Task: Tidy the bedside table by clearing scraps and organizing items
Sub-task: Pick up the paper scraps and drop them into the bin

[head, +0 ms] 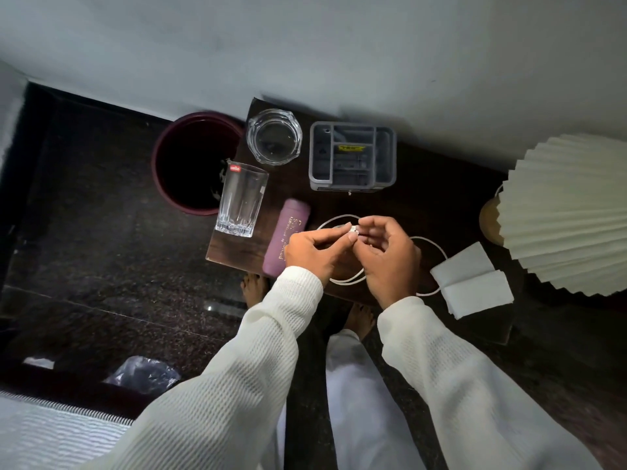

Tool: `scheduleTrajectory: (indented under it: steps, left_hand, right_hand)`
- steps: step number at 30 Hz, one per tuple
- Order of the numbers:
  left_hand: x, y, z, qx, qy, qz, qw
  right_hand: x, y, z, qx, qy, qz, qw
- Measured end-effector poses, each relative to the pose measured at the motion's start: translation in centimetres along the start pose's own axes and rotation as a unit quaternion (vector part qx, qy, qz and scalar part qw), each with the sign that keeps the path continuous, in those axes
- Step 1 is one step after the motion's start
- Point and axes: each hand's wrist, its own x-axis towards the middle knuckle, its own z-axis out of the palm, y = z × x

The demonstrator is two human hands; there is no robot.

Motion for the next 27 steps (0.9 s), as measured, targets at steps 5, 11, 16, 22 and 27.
scheduleTrajectory:
  steps: [5,11,16,22,27]
  left_hand:
    - [0.5,0.9,-1.2,-0.012,0.028,0.019,0.999]
    - [2.0,1.9,-3.5,0.015,0.027,0.051,0.998]
    - [3.0,3.1,-6.4,0.023,0.052,0.089,0.994]
    - [6.1,5.3,-11.9,0.006,0.146,0.082,0.986]
    - [9.8,5.9,-16.9,0.004,0.218,0.057,0.974]
  right_hand:
    - [-0.2,-1.3,1.2,0.049,-0.012,0.016,0.999]
    - [-0.2,-2.8,2.3,0.093,-0.058,0.027,0.994]
    - [0.4,-4.0,4.1,0.052,-0.051,0.008,0.997]
    - [1.1,-4.4,6.2,0.003,-0.036,0.014,0.999]
    - [0.6,-3.6,7.2,-0.023,-0.04,0.031,0.998]
